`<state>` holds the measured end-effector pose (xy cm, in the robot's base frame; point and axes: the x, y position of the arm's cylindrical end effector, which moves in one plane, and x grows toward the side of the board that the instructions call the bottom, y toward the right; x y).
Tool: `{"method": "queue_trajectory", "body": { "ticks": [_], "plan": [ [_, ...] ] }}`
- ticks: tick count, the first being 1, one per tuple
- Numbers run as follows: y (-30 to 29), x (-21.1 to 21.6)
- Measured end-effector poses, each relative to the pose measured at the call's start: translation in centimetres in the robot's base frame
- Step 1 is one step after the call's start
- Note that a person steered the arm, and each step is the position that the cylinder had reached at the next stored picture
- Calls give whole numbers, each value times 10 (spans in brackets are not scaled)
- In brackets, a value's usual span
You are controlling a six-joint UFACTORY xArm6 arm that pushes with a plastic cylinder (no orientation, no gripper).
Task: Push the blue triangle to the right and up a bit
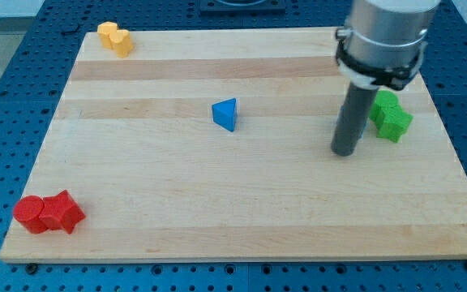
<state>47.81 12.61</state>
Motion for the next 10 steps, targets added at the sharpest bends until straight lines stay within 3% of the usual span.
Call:
{"method": "queue_trajectory", "body": {
  "ticks": [1,3,4,6,7,9,10],
  "plan": [
    [-84,10],
    [-220,-20],
    [-241,-45],
    [-197,-90],
    [-188,-91],
    [-242,-73],
    [-221,-64]
  ]
}}
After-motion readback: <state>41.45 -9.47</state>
